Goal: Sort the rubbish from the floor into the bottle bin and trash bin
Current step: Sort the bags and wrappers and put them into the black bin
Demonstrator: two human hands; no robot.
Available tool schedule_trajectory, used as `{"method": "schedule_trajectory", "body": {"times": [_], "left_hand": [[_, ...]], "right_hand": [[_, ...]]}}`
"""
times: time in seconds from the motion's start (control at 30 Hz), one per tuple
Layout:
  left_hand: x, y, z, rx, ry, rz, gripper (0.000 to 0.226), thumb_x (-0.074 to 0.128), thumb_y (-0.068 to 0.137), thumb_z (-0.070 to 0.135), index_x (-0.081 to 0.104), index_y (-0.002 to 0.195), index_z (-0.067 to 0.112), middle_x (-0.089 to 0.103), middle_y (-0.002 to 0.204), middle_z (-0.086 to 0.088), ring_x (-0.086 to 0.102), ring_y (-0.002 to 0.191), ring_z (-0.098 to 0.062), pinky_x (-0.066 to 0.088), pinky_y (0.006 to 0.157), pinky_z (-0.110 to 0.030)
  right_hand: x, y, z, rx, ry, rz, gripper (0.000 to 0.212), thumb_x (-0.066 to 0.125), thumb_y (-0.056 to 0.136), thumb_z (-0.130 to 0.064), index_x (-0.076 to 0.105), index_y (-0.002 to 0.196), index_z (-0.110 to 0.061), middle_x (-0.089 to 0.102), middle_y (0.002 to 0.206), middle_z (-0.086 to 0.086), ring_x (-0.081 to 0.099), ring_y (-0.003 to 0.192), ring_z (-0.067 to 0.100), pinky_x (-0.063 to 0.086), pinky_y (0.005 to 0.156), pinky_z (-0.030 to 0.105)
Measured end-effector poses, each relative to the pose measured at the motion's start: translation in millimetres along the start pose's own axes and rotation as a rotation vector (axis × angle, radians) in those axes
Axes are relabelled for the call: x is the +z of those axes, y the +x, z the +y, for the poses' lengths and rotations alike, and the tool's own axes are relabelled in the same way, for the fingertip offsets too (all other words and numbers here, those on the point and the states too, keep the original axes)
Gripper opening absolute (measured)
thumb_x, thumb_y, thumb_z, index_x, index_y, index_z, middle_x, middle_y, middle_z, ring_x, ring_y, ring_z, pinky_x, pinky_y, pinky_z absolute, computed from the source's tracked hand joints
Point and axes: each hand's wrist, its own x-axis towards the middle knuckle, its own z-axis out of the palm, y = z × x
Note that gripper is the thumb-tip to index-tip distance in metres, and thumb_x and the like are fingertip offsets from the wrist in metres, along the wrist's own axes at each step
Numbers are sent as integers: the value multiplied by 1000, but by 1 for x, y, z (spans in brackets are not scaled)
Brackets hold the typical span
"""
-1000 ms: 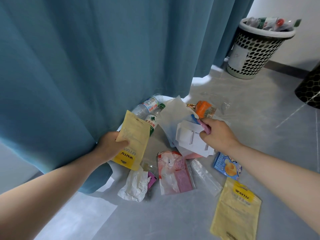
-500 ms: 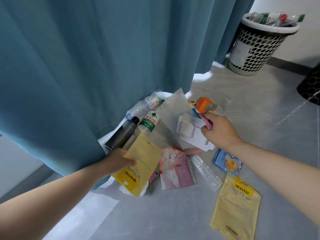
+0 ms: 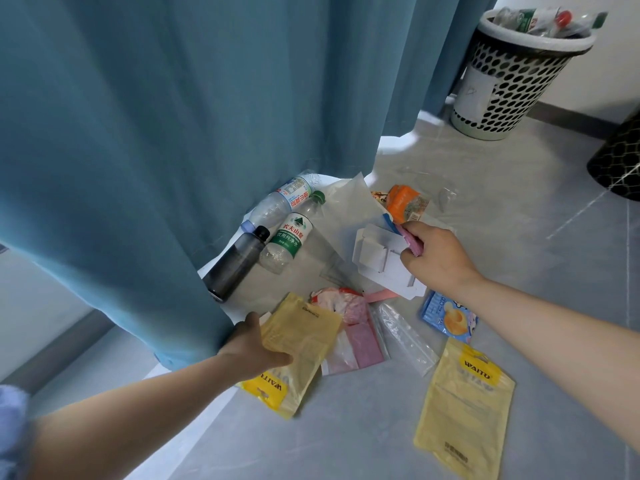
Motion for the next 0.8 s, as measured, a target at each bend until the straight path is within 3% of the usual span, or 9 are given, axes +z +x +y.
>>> {"method": "schedule_trajectory", "body": {"times": [0.1, 0.27, 0.47, 0.6, 0.8], "left_hand": [[9, 2, 1, 17, -9, 79, 103, 84, 59, 49, 24, 137, 19, 53, 113, -3, 54, 96, -22, 48, 75, -29], [17, 10, 0, 28, 82, 135, 116, 84, 53, 58, 21, 140, 15, 52, 117, -4, 53, 106, -24, 49, 81, -31], [25, 14, 4, 55, 211, 168, 96, 79, 54, 65, 36, 125, 16, 47, 109, -2, 52, 100, -23, 47, 77, -31], [28, 18, 5, 52, 286, 182, 91, 76, 53, 71, 42, 117, 16, 48, 108, -2, 52, 98, -21, 46, 79, -30], [22, 16, 12, 21, 213, 118, 82, 80, 60, 57, 40, 115, 12, 51, 101, -3, 53, 87, -20, 42, 68, -29]], "right_hand": [[1, -1, 1, -9, -3, -7, 42, 56, 78, -5, 61, 117, -21, 64, 83, 10, 55, 76, 31, 45, 65, 31], [4, -2, 5, -14, -5, -14, 36, 57, 79, -3, 63, 111, -18, 58, 77, 5, 52, 73, 28, 34, 57, 25], [8, 0, 13, -1, -13, -11, 32, 57, 79, -3, 63, 108, -16, 47, 65, -12, 47, 70, 23, 31, 53, 18], [10, 2, 16, 4, -5, -4, 35, 56, 80, -2, 63, 111, -15, 46, 64, -14, 46, 66, 19, 30, 53, 16], [12, 2, 22, 17, 3, -3, 36, 56, 81, -2, 62, 116, -10, 39, 65, -21, 42, 72, 17, 28, 55, 11]]}}
